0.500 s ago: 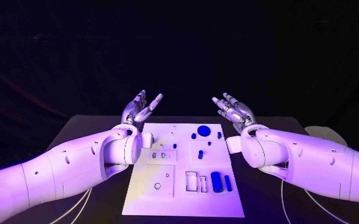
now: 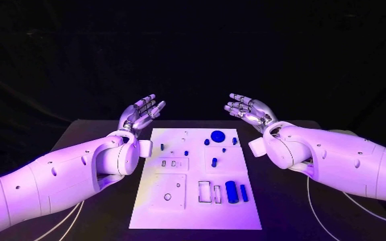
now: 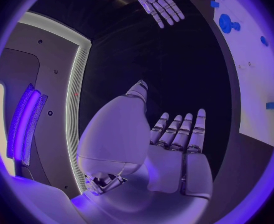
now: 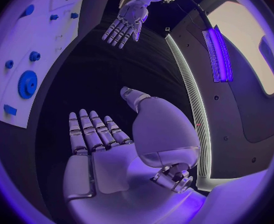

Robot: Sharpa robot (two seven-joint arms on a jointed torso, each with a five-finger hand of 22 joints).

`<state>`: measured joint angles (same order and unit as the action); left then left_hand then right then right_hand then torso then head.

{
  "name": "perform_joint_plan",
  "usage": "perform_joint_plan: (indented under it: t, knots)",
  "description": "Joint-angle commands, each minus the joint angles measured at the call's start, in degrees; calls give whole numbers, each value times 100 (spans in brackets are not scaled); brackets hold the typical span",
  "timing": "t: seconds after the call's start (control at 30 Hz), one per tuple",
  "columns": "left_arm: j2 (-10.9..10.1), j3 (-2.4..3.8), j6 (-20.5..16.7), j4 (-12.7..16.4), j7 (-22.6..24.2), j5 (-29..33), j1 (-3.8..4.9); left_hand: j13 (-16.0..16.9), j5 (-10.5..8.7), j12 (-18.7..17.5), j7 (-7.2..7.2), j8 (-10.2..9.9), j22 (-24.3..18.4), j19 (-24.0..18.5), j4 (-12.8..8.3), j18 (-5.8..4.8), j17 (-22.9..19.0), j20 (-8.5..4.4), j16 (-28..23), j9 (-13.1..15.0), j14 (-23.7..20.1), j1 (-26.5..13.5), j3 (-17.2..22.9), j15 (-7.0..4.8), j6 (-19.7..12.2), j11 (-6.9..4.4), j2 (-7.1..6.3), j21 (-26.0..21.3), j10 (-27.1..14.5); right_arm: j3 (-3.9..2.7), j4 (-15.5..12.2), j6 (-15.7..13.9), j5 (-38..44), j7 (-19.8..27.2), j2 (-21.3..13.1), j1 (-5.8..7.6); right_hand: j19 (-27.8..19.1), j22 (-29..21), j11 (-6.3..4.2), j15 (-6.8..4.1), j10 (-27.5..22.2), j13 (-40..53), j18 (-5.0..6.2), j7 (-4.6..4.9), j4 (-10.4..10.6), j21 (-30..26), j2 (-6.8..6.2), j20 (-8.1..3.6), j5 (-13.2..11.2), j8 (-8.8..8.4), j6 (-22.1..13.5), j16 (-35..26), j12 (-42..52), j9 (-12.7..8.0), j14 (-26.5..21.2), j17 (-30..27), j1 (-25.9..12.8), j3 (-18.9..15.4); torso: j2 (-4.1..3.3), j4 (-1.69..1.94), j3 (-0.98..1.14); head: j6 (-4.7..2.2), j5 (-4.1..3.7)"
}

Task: Assemble the parts on the task board

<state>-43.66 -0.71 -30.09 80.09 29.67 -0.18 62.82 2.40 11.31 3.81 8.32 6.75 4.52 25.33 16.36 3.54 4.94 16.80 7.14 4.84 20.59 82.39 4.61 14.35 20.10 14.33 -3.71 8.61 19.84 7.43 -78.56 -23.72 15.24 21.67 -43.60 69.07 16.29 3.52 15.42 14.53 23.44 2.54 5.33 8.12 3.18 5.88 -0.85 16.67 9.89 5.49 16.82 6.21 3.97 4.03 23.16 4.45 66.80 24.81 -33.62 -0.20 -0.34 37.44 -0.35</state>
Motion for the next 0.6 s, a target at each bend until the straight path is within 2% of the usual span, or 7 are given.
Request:
perform_joint_plan:
  t: [0.03,0.13,0.23,0.33,0.43,0.5,0.6]
  knots:
    - [13,2,135,133,178,-77,15,36,-21,84,773,192,107,863,-17,170,133,-13,233,120,700,136,69,-65,485,33,-7,309,620,8,10,-136,928,160,-8,21,966,143,-122,-185,1825,91,255,862,-299,401,-106,-2,1,420,1205,426,194,273,1681,249,385,149,-113,30,-16,32,-15]
    - [-49,6,110,225,184,-80,41,80,-26,158,755,372,97,1312,-27,370,335,-18,578,237,1806,225,107,-148,972,30,1,444,1460,6,25,-167,1110,141,-27,77,1252,142,-165,-242,2363,111,311,839,-336,480,-140,-4,-11,513,1550,497,174,335,2174,292,424,189,-182,41,-18,0,-37]
    - [-115,9,103,318,182,-85,96,139,-28,302,699,624,104,1757,-42,597,451,-23,780,392,2424,304,155,-309,1658,-99,-10,602,2586,4,37,-201,1343,95,-37,137,1911,214,-205,-302,2626,115,380,819,-379,716,-182,-6,-2,587,1845,521,142,383,2391,298,466,235,-255,46,-33,-9,-62]
    - [-190,11,110,421,169,-126,144,145,-22,331,613,803,91,1961,-59,675,513,-28,851,499,2691,368,209,-400,2159,-190,-28,658,2894,1,59,-199,1678,13,-39,199,2353,238,-267,-383,2886,118,460,776,-448,871,-266,-13,-15,725,2340,561,115,467,2662,310,521,295,-322,51,-54,-16,-78]
    - [-280,14,132,548,139,-175,194,156,-22,392,577,864,98,2164,-51,702,584,-59,951,528,2944,397,261,-489,2364,-274,-48,736,3231,-3,66,-161,2246,-173,-50,277,2665,257,-360,-491,3220,124,525,706,-525,995,-367,-50,14,876,2822,661,140,544,3023,345,578,386,-406,70,-69,-34,-102]
    - [-339,16,157,638,106,-200,223,167,-23,429,528,907,124,2426,-41,710,702,-143,1103,543,3297,423,324,-597,2527,-358,-81,856,3535,-9,60,-75,2708,-351,-61,322,2979,297,-445,-595,3479,122,531,638,-573,1139,-465,-148,23,929,3012,769,150,562,3347,381,598,464,-466,88,-85,-33,-111]
    - [-435,19,220,798,58,-234,264,161,-22,407,499,926,126,2543,-34,709,773,-197,1144,545,3426,445,382,-643,2617,-395,-123,903,3681,-19,43,99,3568,-692,-64,394,3412,369,-590,-791,3898,138,535,515,-612,1357,-611,-333,-2,998,3247,984,172,587,3912,486,608,537,-554,116,-103,-35,-129]
